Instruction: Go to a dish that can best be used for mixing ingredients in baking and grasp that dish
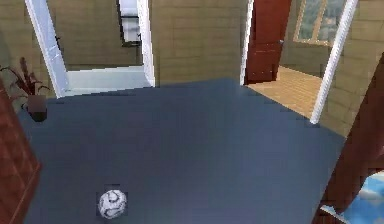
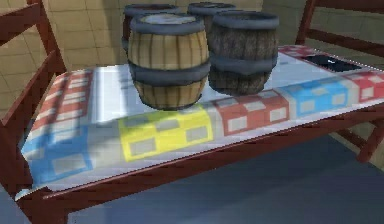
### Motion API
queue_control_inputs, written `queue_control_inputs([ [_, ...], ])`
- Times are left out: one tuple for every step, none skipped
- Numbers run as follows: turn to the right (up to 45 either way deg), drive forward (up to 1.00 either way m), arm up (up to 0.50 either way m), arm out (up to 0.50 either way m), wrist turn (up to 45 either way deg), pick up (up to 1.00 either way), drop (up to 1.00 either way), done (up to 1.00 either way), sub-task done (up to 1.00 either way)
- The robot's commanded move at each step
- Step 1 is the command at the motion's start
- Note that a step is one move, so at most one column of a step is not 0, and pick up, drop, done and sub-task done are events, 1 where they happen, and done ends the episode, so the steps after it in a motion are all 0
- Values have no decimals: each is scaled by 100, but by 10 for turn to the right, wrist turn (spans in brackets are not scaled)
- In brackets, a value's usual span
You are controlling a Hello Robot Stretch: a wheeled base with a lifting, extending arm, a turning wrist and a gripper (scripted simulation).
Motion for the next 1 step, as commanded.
queue_control_inputs([
  [-60,0,0,0,0,0,0,0,0],
])
